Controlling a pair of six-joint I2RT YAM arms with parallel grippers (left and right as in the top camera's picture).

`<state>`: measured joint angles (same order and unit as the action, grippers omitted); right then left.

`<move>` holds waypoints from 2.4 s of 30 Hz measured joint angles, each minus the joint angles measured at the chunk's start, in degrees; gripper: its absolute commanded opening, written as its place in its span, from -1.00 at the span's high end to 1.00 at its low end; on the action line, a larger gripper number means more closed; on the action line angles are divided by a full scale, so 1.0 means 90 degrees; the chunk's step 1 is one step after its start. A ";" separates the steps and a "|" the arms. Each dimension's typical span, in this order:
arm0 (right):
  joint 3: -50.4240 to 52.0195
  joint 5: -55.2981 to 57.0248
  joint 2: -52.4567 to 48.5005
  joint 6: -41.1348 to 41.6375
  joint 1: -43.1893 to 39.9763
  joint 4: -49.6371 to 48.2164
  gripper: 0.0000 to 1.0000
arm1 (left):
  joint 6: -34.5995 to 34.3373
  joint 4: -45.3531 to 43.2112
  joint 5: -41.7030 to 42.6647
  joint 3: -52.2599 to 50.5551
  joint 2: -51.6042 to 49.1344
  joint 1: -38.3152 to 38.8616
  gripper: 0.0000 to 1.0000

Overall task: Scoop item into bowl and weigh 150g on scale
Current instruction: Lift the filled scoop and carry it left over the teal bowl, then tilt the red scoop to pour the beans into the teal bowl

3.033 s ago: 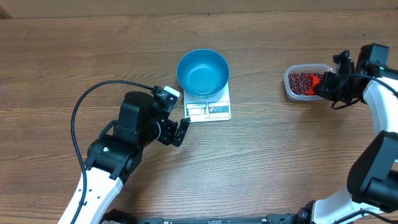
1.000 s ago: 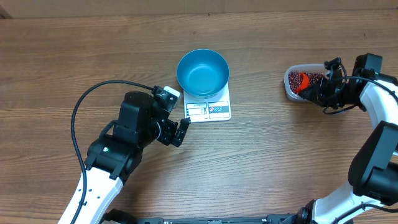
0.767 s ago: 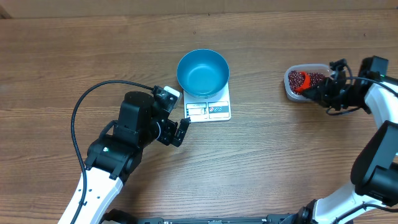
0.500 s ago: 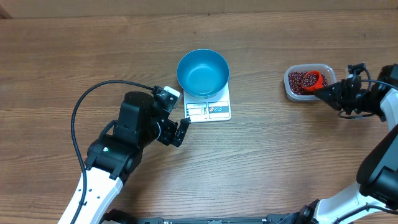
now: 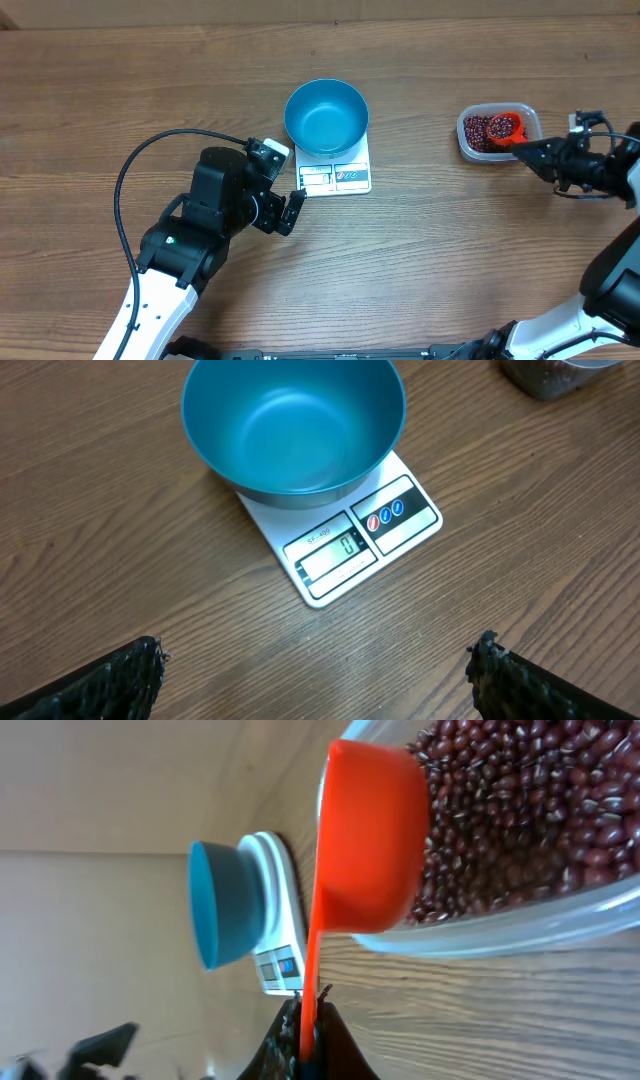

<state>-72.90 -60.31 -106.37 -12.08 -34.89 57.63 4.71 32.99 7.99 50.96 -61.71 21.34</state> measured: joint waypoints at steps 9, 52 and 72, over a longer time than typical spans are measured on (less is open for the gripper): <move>0.0010 -0.1277 0.0000 -0.0311 -0.0134 0.0612 0.93 | 0.0000 0.0000 0.0000 0.0000 0.0000 0.0000 -0.99; 0.0044 -0.1622 -0.0005 0.2312 0.3963 -0.3368 0.92 | 0.0000 0.0000 0.0000 0.0000 0.0000 0.0000 -0.99; 0.0044 0.1202 -0.0005 0.1205 0.5127 -0.4473 0.92 | 0.0000 0.0002 0.0002 -0.0005 0.0000 0.0000 -0.99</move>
<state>-72.51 -49.50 -106.41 -1.23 11.25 17.37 4.71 33.01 8.01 50.92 -61.71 21.34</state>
